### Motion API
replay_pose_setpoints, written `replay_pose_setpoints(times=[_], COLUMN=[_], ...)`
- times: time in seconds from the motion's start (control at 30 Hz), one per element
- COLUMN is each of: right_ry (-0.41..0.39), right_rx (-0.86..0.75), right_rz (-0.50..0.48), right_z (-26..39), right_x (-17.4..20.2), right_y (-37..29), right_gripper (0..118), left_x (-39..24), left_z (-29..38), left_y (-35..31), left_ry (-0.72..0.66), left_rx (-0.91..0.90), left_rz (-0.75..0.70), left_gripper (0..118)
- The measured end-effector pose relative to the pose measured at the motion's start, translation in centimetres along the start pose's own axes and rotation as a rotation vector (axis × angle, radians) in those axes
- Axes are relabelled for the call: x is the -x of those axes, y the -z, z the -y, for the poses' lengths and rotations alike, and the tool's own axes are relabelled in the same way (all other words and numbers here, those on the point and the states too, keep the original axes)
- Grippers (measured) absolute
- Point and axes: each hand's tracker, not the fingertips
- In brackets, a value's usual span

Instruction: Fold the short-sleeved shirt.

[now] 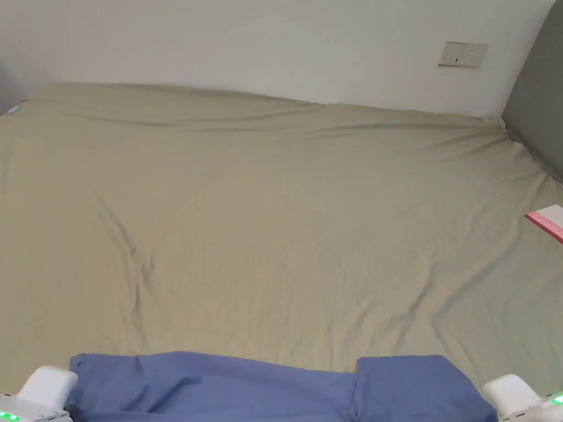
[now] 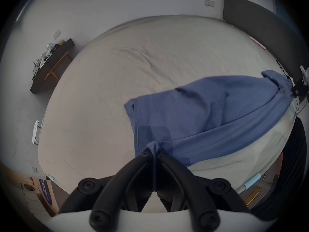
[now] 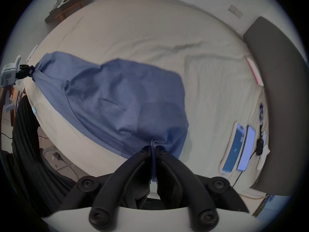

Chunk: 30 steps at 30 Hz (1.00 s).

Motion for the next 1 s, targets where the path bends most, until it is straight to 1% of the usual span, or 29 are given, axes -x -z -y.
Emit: replay_pose_setpoints(times=[0.07, 0.13, 0.27, 0.33, 0.4, 0.43, 0.47, 0.5, 0.53, 0.57, 0.6, 0.63, 0.67, 0.7, 0.77, 0.9, 0.97, 1.0], right_ry=[0.016, 0.000, -0.004, -0.003, -0.013, -0.022, -0.029, -0.015, 0.016, 0.041, 0.065, 0.085, 0.098, 0.101, 0.096, 0.118, 0.130, 0.130], right_rx=[0.044, 0.048, 0.066, 0.065, 0.059, 0.058, 0.054, 0.033, -0.008, -0.062, -0.125, -0.197, -0.269, -0.338, -0.478, -0.784, -0.895, -0.938], right_rz=[-0.018, -0.002, 0.015, 0.025, 0.041, 0.045, 0.054, 0.080, 0.113, 0.097, 0.096, 0.106, 0.141, 0.180, 0.247, 0.329, 0.350, 0.354], right_z=[0.3, 0.6, 0.3, 0.2, 0.2, 0.2, 0.1, -0.1, -0.2, -0.5, -0.9, -1.3, -1.9, -2.4, -3.4, -4.8, -5.3, -5.5], right_x=[0.2, 0.6, 1.0, 1.2, 1.3, 1.2, 1.0, 0.5, 0.1, -0.5, -1.0, -1.4, -1.6, -1.5, -0.9, 2.1, 4.4, 5.5], right_y=[1.3, 2.3, 3.8, 4.3, 4.5, 4.3, 3.7, 3.0, 1.8, 0.6, -1.0, -2.6, -4.4, -6.2, -9.7, -16.4, -18.8, -19.7], right_gripper=[8, 8, 8, 10, 17, 22, 36, 69, 93, 104, 106, 106, 106, 106, 106, 106, 106, 106], left_x=[0.2, 0.3, 0.3, 0.3, 0.0, 0.0, 0.0, -0.1, -0.1, 0.2, 0.5, 0.5, 0.3, 0.6, 0.1, -2.0, -3.6, -4.5], left_z=[-0.3, -0.6, -1.2, -1.8, -2.2, -2.4, -2.5, -2.7, -2.4, -1.8, -1.7, -1.6, -0.4, -0.1, -0.1, 1.2, 1.8, 2.1], left_y=[0.5, 0.9, 1.8, 2.3, 2.5, 2.5, 2.3, 1.9, 1.4, 0.9, 0.4, -0.3, -1.3, -1.9, -3.7, -6.8, -7.9, -8.3], left_ry=[0.006, 0.010, 0.025, 0.042, 0.064, 0.069, 0.064, 0.056, 0.046, 0.042, 0.024, 0.003, -0.036, -0.048, -0.098, -0.186, -0.218, -0.222], left_rx=[0.020, 0.033, 0.050, 0.070, 0.079, 0.078, 0.076, 0.072, 0.045, -0.009, -0.039, -0.072, -0.164, -0.228, -0.337, -0.616, -0.738, -0.795], left_rz=[0.002, 0.006, 0.009, 0.014, 0.012, 0.009, 0.008, 0.002, -0.011, -0.012, -0.010, -0.013, -0.010, 0.012, -0.005, -0.016, -0.010, -0.013], left_gripper=[0, 0, 0, 0, 6, 9, 15, 34, 59, 89, 118, 112, 109, 110, 110, 110, 109, 106])
